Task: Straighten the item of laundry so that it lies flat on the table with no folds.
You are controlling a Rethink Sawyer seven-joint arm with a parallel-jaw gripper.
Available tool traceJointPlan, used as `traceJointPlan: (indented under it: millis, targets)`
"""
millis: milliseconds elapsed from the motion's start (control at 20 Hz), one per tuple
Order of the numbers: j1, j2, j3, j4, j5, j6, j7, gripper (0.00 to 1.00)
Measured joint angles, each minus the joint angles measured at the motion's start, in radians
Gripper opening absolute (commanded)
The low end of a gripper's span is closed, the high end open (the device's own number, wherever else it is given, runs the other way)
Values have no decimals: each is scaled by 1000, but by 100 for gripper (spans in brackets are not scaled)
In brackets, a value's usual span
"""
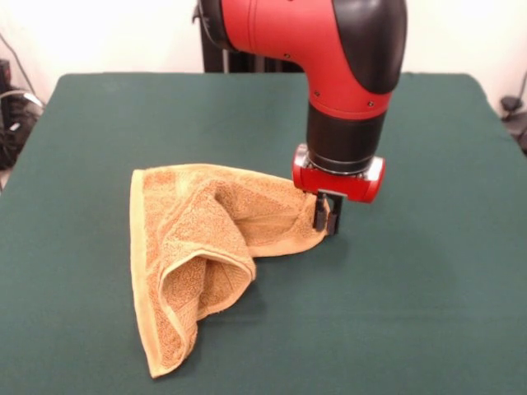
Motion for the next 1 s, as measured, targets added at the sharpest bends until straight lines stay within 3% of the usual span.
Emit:
traceJointPlan:
  millis: [1000]
  targets:
    - [4,2,-5,0,15,0,0,0]
